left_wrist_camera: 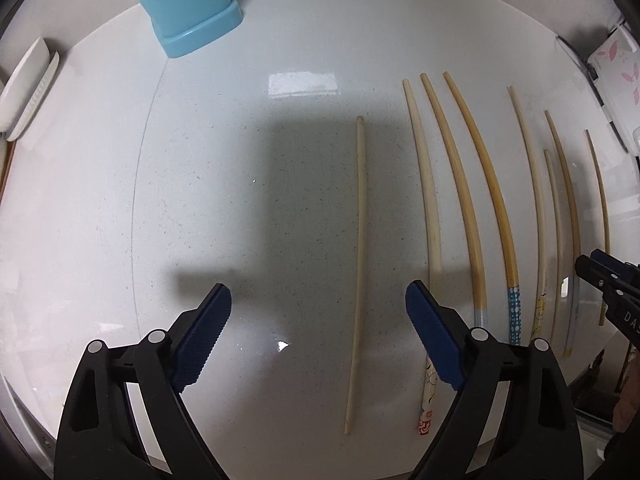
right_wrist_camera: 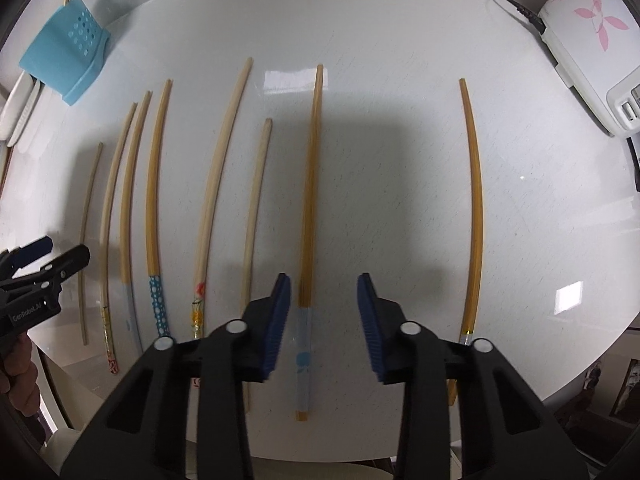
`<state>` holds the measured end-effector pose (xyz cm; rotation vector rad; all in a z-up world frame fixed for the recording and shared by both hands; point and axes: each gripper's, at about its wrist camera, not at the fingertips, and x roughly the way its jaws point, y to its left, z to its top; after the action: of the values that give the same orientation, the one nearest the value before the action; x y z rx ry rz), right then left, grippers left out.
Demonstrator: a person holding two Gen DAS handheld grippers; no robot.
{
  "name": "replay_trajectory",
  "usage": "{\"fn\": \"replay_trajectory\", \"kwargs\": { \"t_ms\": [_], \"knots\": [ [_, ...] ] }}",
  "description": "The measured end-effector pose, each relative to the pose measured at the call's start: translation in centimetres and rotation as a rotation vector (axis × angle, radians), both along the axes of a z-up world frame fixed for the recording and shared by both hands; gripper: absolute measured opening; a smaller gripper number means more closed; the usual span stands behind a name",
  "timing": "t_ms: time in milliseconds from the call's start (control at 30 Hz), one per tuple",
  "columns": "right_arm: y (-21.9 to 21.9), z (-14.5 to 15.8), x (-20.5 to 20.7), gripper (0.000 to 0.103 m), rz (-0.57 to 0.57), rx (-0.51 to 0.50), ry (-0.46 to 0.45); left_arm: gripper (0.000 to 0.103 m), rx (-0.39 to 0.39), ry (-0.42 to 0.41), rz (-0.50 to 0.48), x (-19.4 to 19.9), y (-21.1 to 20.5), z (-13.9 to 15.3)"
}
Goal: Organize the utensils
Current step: 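Grasp a plain chopstick with the left tool while the right tool grasps another chopstick, then lift both held chopsticks upright and carry them to the blue holder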
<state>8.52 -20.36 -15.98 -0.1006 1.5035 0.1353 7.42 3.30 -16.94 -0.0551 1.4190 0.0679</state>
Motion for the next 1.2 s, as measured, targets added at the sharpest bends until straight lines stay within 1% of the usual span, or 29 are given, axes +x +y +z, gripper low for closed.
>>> {"fn": "replay_trajectory", "kwargs": {
  "t_ms": [100,133,200,267,300,333,367,400,433,467,500,700,867,1000,1200],
  "knots": [
    [0.3,-0.1,0.1,0.03,0.009,-0.006,0.006,0.079,0.002,0.022,-0.001,0.6,-0.2,-0.4],
    [0.5,-0.1,0.1,0.029,0.012,-0.011,0.008,0.079,0.007,0.025,-0.001,0.7,-0.2,-0.4],
    [1.0,-0.4,0.1,0.024,0.014,-0.018,0.022,0.074,0.008,0.031,0.003,1.0,-0.3,-0.4],
    [1.5,-0.4,0.0,0.022,0.011,-0.022,0.037,0.061,0.007,0.043,0.014,1.2,-0.5,-0.2],
    [1.8,-0.5,0.0,0.022,0.009,-0.022,0.047,0.058,0.006,0.053,0.021,1.2,-0.4,-0.2],
    [2.0,-0.6,0.0,0.022,0.007,-0.023,0.049,0.051,0.007,0.059,0.027,1.3,-0.7,0.0],
    [2.0,-0.6,0.1,0.021,0.008,-0.025,0.052,0.04,0.005,0.066,0.034,1.2,-0.7,0.1],
    [2.0,-0.7,0.2,0.018,0.005,-0.024,0.059,0.032,0.004,0.072,0.041,1.2,-0.7,0.2],
    [2.0,-0.7,0.2,0.017,0.0,-0.022,0.066,0.014,0.004,0.08,0.044,1.1,-0.8,0.3],
    [2.0,-0.8,0.2,0.012,-0.004,-0.023,0.07,0.004,-0.004,0.089,0.045,1.1,-0.7,0.2],
    [1.9,-0.9,0.5,0.007,-0.003,-0.023,0.075,0.004,-0.012,0.091,0.045,0.9,-0.6,0.3],
    [2.1,-0.9,1.1,0.007,-0.018,-0.023,0.084,0.003,-0.029,0.083,0.052,0.2,-0.3,0.7],
    [1.8,-0.2,1.6,0.007,-0.024,-0.022,0.054,0.003,-0.046,0.056,0.064,-0.9,0.7,1.1],
    [1.7,1.2,2.0,0.007,-0.025,-0.01,0.023,0.003,-0.055,0.028,0.073,-1.1,1.3,2.2],
    [1.9,3.6,2.9,0.007,-0.017,0.014,-0.037,0.003,-0.067,-0.037,0.089,-1.4,2.2,4.5]
  ]
}}
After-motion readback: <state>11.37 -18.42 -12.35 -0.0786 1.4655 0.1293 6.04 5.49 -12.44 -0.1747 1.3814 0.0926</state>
